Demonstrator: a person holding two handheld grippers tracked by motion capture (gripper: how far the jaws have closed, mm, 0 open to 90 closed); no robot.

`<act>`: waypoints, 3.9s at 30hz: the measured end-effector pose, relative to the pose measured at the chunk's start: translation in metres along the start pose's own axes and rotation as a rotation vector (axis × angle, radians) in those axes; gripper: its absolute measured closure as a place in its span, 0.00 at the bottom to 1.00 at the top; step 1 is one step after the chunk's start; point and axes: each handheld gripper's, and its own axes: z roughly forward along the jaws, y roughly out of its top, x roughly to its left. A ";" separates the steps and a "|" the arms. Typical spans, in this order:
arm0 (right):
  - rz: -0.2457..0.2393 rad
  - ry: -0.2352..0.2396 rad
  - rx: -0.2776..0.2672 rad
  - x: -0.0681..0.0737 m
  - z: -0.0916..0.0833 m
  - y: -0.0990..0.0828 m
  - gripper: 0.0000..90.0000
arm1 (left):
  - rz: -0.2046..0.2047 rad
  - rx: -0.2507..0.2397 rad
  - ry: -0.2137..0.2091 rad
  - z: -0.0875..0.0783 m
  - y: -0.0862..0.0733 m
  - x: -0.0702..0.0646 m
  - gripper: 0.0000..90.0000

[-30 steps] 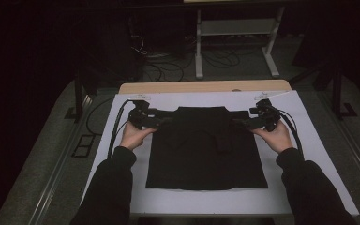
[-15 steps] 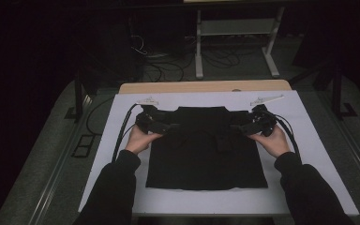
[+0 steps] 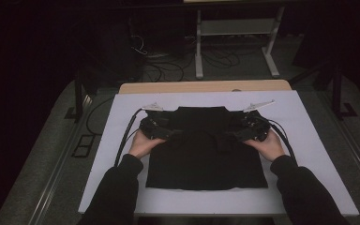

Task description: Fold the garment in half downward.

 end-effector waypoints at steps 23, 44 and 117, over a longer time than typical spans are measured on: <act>-0.026 0.058 -0.005 0.006 0.011 0.001 0.36 | -0.031 0.070 -0.036 0.013 -0.007 0.006 0.22; -0.064 0.123 0.043 0.013 0.020 0.000 0.85 | -0.024 0.100 -0.028 0.016 -0.010 0.007 0.88; -0.036 0.221 0.018 0.049 -0.031 -0.024 0.99 | 0.023 -0.046 -0.025 -0.038 -0.038 -0.046 0.96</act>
